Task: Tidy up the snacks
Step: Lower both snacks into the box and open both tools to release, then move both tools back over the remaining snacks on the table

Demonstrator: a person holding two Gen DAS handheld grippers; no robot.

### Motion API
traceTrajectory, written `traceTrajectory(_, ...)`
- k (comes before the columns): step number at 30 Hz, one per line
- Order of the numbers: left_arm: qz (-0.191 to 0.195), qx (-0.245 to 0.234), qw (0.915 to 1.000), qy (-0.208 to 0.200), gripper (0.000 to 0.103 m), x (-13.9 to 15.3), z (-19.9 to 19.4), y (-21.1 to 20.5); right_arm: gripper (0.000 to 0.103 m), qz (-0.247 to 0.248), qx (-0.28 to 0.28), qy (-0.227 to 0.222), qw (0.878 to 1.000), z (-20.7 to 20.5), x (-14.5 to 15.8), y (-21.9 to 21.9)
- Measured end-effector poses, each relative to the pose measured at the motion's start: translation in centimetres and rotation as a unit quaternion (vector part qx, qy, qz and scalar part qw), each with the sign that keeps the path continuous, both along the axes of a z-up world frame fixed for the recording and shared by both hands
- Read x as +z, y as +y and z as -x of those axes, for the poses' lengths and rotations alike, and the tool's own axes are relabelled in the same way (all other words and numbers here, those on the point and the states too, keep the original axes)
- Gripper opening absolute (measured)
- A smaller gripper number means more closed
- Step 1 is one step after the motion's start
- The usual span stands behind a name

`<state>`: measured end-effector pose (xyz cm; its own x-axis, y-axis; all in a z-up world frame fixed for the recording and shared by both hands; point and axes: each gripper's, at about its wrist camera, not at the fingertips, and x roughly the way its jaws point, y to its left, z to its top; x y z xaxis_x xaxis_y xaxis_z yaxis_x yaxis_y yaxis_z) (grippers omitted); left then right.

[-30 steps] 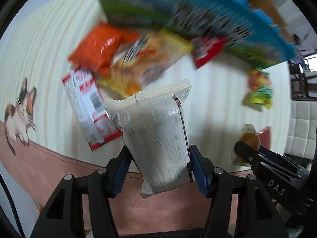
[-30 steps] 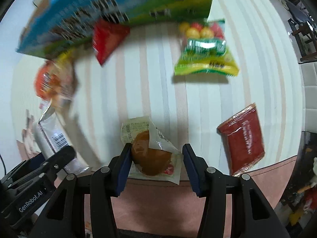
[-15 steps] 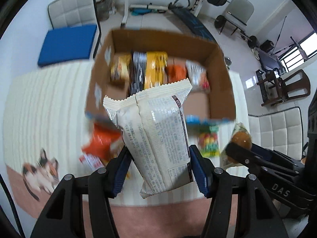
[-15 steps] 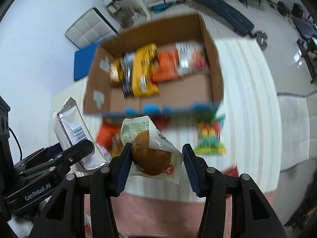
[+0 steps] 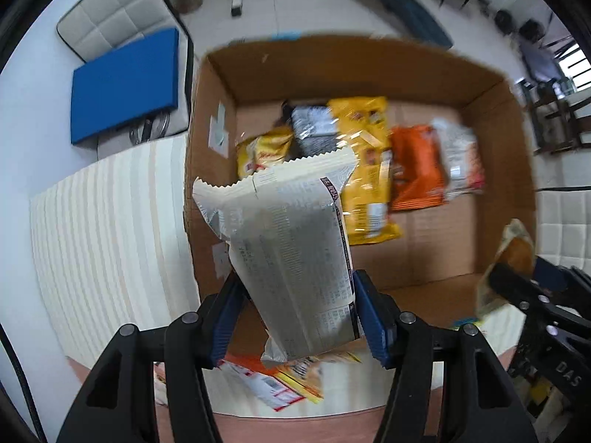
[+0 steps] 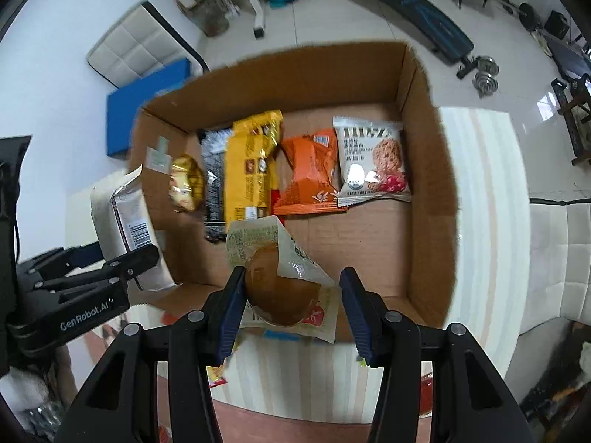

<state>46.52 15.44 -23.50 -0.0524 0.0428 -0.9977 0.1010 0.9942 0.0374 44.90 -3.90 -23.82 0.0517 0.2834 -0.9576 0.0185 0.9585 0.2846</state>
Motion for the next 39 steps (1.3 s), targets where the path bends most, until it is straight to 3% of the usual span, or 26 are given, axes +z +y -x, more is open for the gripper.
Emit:
traceTrajectory(6, 0.010, 0.010, 0.9977, 0.067, 0.058, -5.3, -1.3, 1.3, 0.054, 0.023, 0.002, 0.041, 0.999, -1.6, -4.6, 1.1)
traceTrajectory(11, 0.031, 0.029, 0.9938, 0.103, 0.058, -7.5, -0.9, 2.1, 0.056, 0.021, 0.007, 0.087, 0.996, -2.2, -7.3, 1.5)
traceTrajectory(12, 0.034, 0.033, 0.9932, 0.106, 0.060, -7.6, -0.8, 2.2, 0.070, 0.026, 0.010, 0.098, 0.995, -2.3, -7.9, 1.6)
traceTrajectory(13, 0.033, 0.033, 0.9929, 0.109, 0.062, -7.8, -0.7, 2.3, 0.093, 0.033, 0.014, 0.105, 0.994, -2.4, -8.2, 1.6)
traceTrajectory(14, 0.031, 0.031, 0.9929, 0.111, 0.066, -7.8, -0.7, 2.2, 0.096, 0.036, 0.016, 0.105, 0.994, -2.5, -8.5, 1.6)
traceTrajectory(16, 0.033, 0.030, 0.9937, 0.103, 0.079, -7.6, -0.7, 2.2, 0.096, 0.048, 0.019, 0.099, 0.994, -2.6, -8.5, 1.6)
traceTrajectory(19, 0.040, 0.039, 0.9944, 0.090, 0.081, -6.9, -0.8, 2.3, 0.096, 0.050, 0.018, 0.100, 0.994, -2.6, -8.5, 1.6)
traceTrajectory(22, 0.055, 0.041, 0.9935, 0.090, 0.093, -6.7, -0.5, 2.4, 0.096, 0.062, 0.021, 0.091, 0.994, -2.6, -8.0, 1.6)
traceTrajectory(27, 0.053, 0.050, 0.9952, 0.065, 0.093, -5.4, 0.1, 2.1, 0.096, 0.064, 0.019, 0.072, 0.995, -2.6, -6.6, 1.2)
traceTrajectory(39, 0.032, 0.070, 0.9955, -0.054, 0.093, 0.7, 4.7, 2.0, 0.096, 0.070, 0.013, 0.005, 0.997, 1.1, -2.9, 0.1)
